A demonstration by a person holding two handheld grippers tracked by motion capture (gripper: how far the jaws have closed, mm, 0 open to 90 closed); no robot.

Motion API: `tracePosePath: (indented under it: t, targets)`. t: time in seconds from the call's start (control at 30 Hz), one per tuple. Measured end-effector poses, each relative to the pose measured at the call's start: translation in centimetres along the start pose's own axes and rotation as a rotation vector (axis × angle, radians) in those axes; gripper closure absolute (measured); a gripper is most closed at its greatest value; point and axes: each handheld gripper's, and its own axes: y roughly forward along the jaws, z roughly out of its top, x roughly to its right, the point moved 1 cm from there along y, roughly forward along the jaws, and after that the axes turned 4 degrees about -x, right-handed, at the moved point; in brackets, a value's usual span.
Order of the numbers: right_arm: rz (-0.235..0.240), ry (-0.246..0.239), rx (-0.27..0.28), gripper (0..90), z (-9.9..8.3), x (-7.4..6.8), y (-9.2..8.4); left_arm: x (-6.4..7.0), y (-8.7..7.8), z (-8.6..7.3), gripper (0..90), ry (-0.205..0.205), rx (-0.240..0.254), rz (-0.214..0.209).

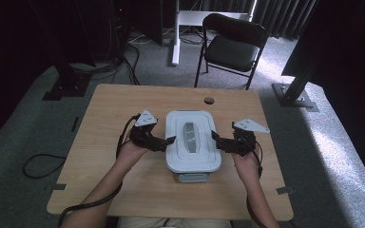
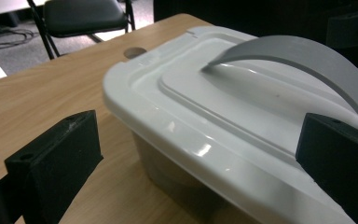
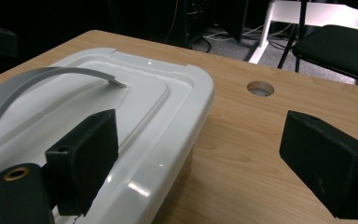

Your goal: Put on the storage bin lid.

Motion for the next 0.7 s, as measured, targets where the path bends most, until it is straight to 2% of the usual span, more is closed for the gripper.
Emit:
tracePosePath:
  t: [0.07,0.17,0.37,0.5,0.7]
  targets:
    - [-0.007,0.005,0.001,11.3,-0.1,0.3,0.0,-0.4,-0.2,-0.2,0.7,0.0,0.019,0.018]
    - [-0.001,0.009,-0.006,11.3,-0.3,0.7,0.2,-0.9,-0.6,-0.5,0.7,-0.01,0.016,0.004]
    - [-0.007,0.013,-0.011,11.3,-0.6,1.3,0.2,-1.6,-1.2,-1.1,0.7,-0.011,0.008,0.014]
    - [-0.009,0.024,-0.01,11.3,-0.9,1.8,0.2,-2.2,-1.4,-1.7,0.7,-0.034,0.015,0.025]
    - [-0.041,0.038,-0.01,11.3,-1.5,2.9,-0.1,-3.5,-1.7,-2.9,0.7,-0.065,0.01,0.05]
